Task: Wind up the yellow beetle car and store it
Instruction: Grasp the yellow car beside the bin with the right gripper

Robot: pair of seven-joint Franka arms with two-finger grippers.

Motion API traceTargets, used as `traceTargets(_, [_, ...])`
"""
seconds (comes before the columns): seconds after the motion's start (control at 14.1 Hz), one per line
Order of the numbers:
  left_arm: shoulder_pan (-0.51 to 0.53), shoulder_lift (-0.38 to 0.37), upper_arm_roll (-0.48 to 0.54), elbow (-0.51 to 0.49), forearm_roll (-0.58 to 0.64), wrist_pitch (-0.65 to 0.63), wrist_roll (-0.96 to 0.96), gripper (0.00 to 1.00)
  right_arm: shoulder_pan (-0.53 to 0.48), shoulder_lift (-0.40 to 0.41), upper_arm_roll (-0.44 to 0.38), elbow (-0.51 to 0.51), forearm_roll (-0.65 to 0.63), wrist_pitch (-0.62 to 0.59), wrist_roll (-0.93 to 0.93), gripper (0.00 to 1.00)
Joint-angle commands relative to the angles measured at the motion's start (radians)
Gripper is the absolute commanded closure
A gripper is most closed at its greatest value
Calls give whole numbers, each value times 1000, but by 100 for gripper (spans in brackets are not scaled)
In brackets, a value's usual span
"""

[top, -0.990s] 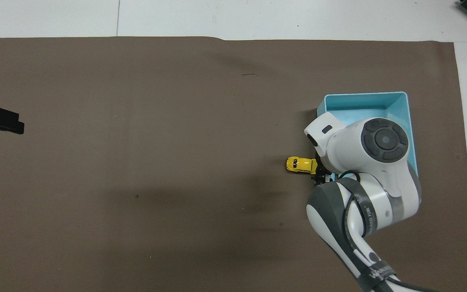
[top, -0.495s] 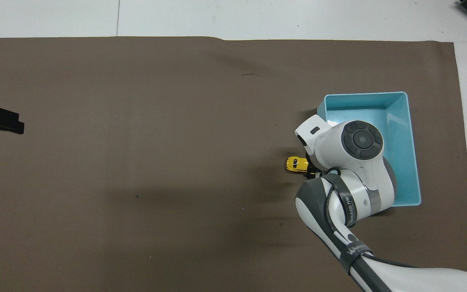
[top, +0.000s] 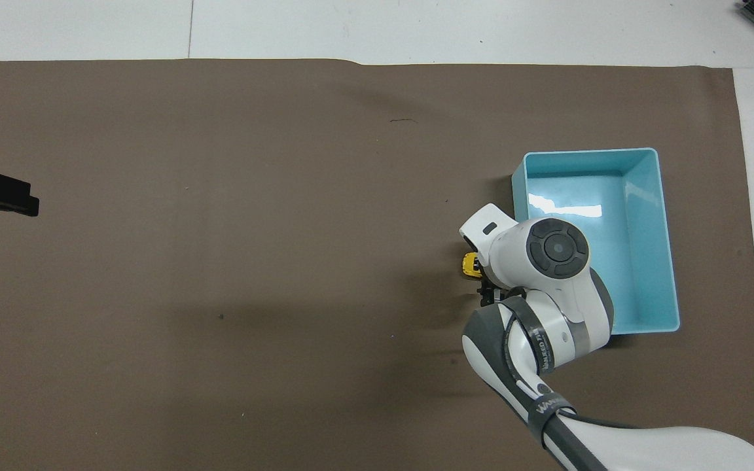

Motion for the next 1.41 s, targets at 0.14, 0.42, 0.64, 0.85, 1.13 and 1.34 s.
traceTargets(0.14, [22,-22,-18,-18,15,-10,15,0,-5,-9,1,-9,-9,5,-51,48])
traceTargets(0.42, [22,-22,-16,-16,15,-10,15,0,-5,-1,3,3,-8,4,-42,89])
traceTargets(0.64, [22,-22,-16,-18,15,-10,15,0,19,26,3,75,-5,-36,40,89])
traceTargets(0.85, [22,-22,-16,-18,15,-10,15,0,50,62,3,167,4,-85,119,89])
traceTargets(1.13, [22,-22,-18,-18,15,-10,15,0,61,77,3,238,11,-160,121,89])
traceTargets(1.34, [22,-22,-18,-16,15,-10,15,0,61,79,3,253,11,-174,121,89])
